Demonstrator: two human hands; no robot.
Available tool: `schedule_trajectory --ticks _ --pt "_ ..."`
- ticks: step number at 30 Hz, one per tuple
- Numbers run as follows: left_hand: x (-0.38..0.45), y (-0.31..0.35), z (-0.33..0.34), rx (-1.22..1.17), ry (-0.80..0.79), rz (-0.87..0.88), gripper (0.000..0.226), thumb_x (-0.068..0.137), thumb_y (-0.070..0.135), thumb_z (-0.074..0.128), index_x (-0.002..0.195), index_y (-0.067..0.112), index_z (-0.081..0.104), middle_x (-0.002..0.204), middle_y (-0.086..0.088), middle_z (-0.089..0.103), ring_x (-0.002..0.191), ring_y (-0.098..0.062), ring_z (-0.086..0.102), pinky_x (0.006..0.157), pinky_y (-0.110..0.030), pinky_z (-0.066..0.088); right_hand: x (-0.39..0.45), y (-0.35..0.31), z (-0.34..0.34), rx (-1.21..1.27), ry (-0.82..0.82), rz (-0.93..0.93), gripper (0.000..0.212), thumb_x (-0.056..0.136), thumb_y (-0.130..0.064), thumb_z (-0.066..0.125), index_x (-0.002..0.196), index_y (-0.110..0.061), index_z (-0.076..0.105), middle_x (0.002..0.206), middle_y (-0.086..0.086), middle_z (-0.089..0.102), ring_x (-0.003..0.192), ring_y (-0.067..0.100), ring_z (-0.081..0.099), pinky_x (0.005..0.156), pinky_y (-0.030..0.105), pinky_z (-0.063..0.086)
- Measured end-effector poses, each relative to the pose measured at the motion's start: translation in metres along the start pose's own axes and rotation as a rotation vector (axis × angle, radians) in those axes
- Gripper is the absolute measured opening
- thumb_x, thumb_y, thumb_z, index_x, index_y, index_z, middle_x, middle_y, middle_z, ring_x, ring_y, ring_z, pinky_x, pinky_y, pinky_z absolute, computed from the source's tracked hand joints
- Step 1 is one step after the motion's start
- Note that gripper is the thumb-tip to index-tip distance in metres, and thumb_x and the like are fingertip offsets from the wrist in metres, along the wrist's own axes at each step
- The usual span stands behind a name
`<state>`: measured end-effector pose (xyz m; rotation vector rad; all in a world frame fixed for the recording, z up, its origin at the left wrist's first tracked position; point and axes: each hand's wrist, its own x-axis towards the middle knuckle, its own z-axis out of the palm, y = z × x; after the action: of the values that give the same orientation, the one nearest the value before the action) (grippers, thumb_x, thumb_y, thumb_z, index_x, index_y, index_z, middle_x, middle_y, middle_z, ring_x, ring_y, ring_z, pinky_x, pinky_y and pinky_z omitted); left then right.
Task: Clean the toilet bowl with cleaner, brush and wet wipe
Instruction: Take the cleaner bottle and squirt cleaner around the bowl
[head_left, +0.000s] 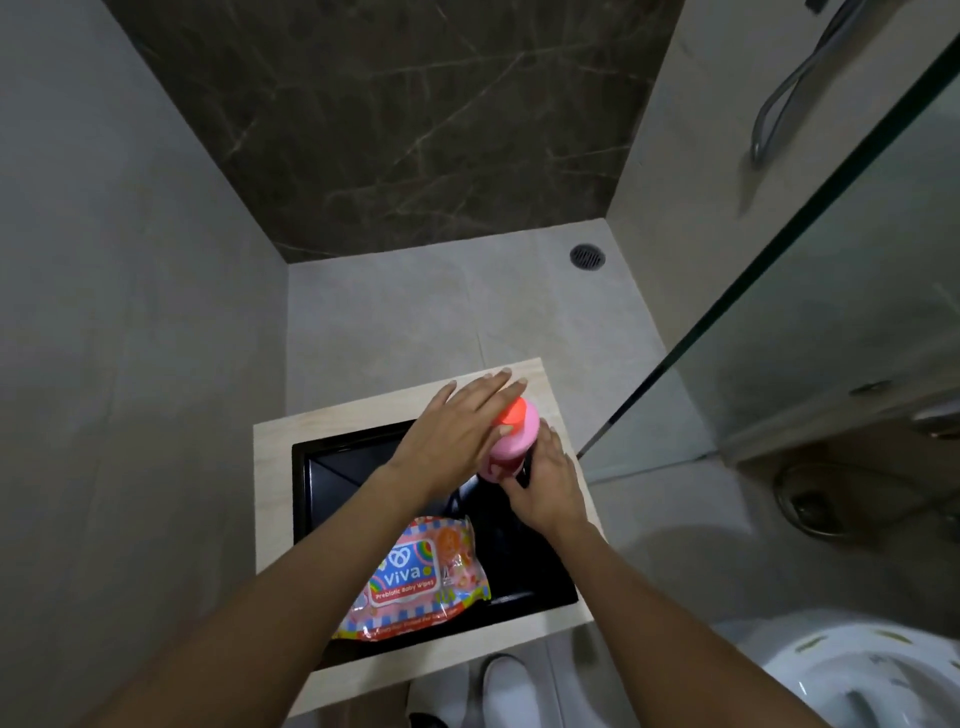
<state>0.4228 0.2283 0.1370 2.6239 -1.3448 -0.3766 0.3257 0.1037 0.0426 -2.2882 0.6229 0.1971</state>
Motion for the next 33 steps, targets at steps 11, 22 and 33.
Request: schedule_trajectory --ticks 11,22,33 --pt "-0.02 -0.066 -0.011 -0.219 0.171 -0.228 0.049 0.095 0.04 0.043 0.13 0.007 0.05 0.146 -0.009 0.041 0.13 -0.027 0.042 0.106 -0.038 0.032 0.042 -0.043 0.047 0.24 0.131 -0.033 0.1 0.058 -0.053 0.081 0.142 -0.021 0.037 0.135 0.002 0.053 0.121 0.021 0.054 0.098 0.042 0.048" --pt "-0.042 -0.068 -0.018 -0.306 0.187 -0.19 0.054 0.09 0.036 0.046 0.131 0.001 0.049 0.147 -0.017 0.037 0.134 -0.03 0.038 0.109 -0.042 0.033 0.025 -0.054 0.045 0.21 0.205 -0.142 0.072 0.056 -0.029 0.077 0.123 -0.014 0.058 0.111 0.002 0.066 0.098 0.024 0.064 0.08 0.024 0.046" --pt "-0.06 -0.002 -0.054 -0.321 0.101 0.086 0.052 0.093 0.036 0.04 0.132 0.004 0.049 0.125 -0.012 0.054 0.112 -0.02 0.049 0.097 -0.018 0.029 -0.067 -0.033 -0.031 0.226 0.204 -0.138 0.08 0.056 -0.05 0.075 0.129 -0.021 0.055 0.115 -0.004 0.064 0.101 0.015 0.063 0.083 0.03 0.052"
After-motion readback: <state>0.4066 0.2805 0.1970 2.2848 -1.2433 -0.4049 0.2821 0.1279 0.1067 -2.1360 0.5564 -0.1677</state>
